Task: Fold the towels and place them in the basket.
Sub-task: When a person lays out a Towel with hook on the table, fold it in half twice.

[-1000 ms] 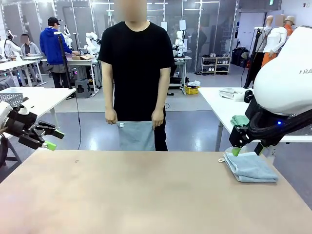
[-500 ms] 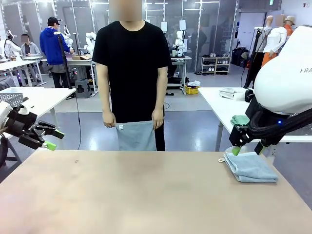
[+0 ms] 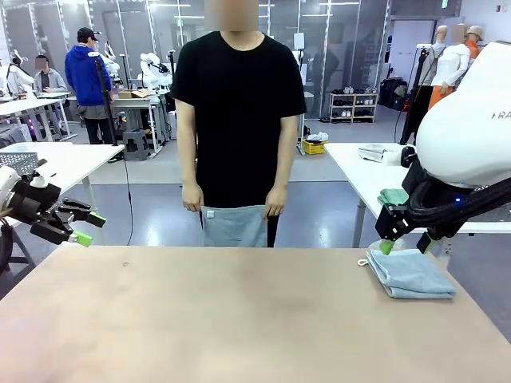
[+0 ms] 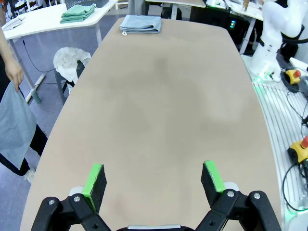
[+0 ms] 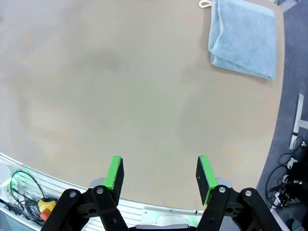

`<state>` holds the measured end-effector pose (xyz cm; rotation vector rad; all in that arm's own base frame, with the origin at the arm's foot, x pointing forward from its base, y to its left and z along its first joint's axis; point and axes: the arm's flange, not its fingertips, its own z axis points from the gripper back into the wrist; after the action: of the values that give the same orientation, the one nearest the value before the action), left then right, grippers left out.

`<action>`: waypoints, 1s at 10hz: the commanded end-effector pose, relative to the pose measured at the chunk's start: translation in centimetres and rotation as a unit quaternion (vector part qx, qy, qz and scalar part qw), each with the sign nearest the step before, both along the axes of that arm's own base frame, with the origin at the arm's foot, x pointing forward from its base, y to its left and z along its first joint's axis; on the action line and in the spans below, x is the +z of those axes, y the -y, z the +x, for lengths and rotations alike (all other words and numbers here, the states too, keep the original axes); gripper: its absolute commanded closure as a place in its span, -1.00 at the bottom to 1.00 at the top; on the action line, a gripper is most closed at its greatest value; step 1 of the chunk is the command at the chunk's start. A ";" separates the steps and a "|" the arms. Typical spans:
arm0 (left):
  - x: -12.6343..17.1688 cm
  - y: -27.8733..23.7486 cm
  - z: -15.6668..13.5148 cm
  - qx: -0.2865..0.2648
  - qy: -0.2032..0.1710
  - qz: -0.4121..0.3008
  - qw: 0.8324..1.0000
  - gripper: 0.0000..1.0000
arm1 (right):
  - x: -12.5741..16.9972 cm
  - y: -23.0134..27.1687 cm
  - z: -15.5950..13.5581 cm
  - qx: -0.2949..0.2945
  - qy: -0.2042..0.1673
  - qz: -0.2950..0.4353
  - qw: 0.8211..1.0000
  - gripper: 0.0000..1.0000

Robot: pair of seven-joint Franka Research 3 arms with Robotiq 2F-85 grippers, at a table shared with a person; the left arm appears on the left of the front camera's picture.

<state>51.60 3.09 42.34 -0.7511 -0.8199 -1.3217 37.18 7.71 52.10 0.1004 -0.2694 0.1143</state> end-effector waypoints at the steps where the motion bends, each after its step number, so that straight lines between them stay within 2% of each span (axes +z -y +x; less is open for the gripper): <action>1: 0.2 0.0 0.0 0.000 0.002 -0.001 1.000 -1.00 | 0.3 0.0 -0.1 -0.013 -0.001 0.007 1.000 -0.52; 10: 0.2 0.0 0.0 0.000 0.002 -0.001 1.000 -1.00 | 0.3 0.0 -0.1 -0.013 -0.001 0.007 1.000 -0.52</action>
<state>51.60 3.09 42.34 -0.7511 -0.8199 -1.3217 37.18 7.71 52.10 0.1005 -0.2694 0.1141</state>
